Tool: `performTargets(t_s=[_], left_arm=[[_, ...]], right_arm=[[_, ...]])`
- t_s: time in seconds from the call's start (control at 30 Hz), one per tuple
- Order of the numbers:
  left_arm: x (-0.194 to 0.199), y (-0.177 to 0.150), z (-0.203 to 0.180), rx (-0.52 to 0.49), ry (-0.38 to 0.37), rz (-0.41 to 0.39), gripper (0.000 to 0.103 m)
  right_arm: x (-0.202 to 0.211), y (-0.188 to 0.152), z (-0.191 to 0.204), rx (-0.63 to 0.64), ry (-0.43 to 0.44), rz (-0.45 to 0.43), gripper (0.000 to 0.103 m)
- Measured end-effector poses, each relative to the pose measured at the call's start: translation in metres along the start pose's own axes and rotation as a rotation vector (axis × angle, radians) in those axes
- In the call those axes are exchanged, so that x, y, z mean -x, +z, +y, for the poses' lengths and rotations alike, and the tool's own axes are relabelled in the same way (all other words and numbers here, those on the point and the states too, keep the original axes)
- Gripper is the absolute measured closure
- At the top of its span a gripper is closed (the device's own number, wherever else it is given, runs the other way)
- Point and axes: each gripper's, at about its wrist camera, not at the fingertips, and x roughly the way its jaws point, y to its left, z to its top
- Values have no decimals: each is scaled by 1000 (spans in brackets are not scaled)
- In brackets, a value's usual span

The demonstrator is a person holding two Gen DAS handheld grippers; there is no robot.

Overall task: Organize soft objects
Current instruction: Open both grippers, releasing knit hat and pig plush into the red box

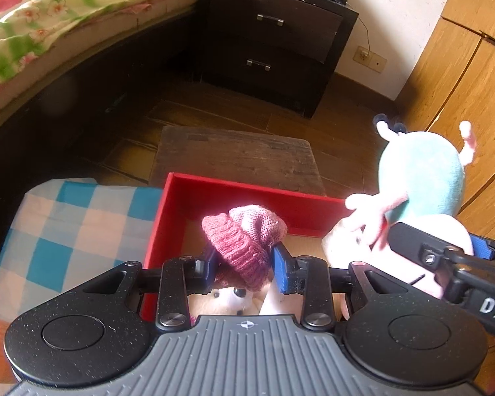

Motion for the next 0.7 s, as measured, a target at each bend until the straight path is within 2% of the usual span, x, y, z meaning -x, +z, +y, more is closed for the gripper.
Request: performTargets(t_s=[0.23,0.33,0.4,0.57,0.7], left_arm=[[-10,-1,-6,-20,15,5,65],[-11,-1,-6,-31,32,1,52],[-11,-2,-5,-29,36,5,38],[-11,0,-3,-22,47,4,31],[-7,-1,-3,-32,58,9,27]], right_arm=[[-25,-8,10,47,-32,24,61],[-33,-8,5,21,-38,41,59],[-35,-7,-1,-17,-31,44,58],[-27,-2,-5,-52,-17,28,50],[-23,-2,-4,-49,-17,32,49]])
